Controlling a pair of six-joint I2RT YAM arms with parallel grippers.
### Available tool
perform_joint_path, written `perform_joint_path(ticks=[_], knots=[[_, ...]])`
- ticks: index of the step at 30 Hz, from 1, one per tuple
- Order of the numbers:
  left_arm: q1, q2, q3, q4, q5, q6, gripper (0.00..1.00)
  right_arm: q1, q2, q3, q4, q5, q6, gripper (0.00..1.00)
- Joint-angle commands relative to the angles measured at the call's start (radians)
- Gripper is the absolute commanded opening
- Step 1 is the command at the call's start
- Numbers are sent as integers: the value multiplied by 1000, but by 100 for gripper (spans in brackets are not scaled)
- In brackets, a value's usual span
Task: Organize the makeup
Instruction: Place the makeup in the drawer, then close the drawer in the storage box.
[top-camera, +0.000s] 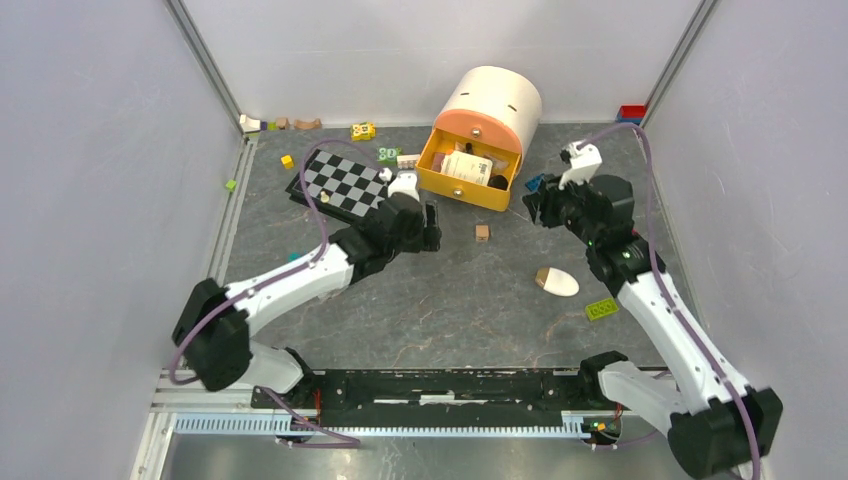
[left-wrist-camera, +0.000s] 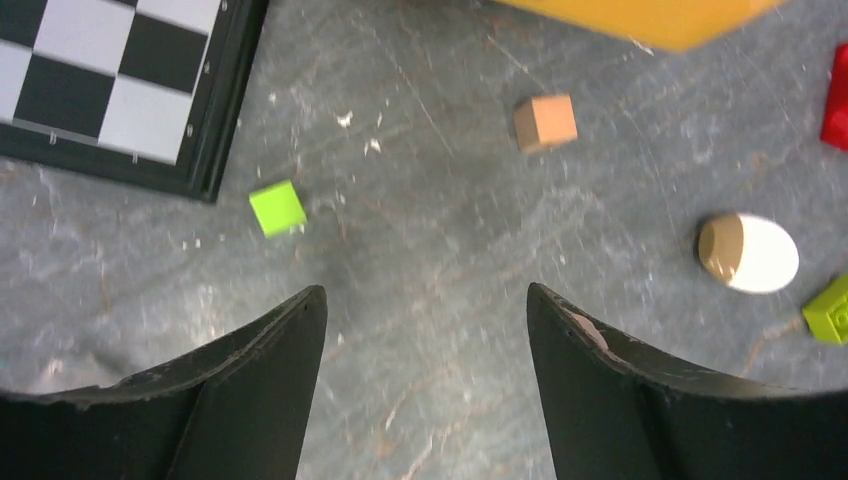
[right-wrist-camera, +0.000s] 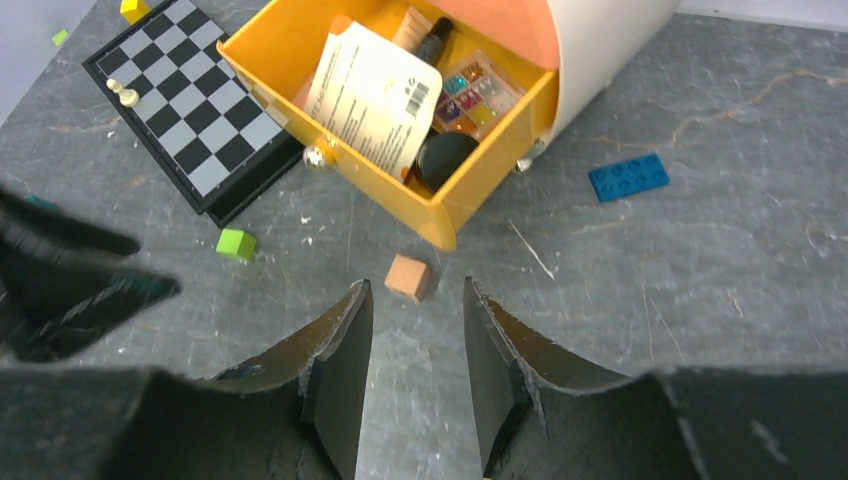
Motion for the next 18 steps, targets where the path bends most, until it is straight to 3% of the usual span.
perform_joint_path(ticks=[1,10,18], knots=[[60,127,103,144,103,108,78,-2,-150,-85,-57,39,-17,45],[92,338,279,191,171,159,72,-2,-338,-199,-167,48,-25,45],[111,449,378,208,190,187,63,-3,-382,-201,-223,65,-59,46]])
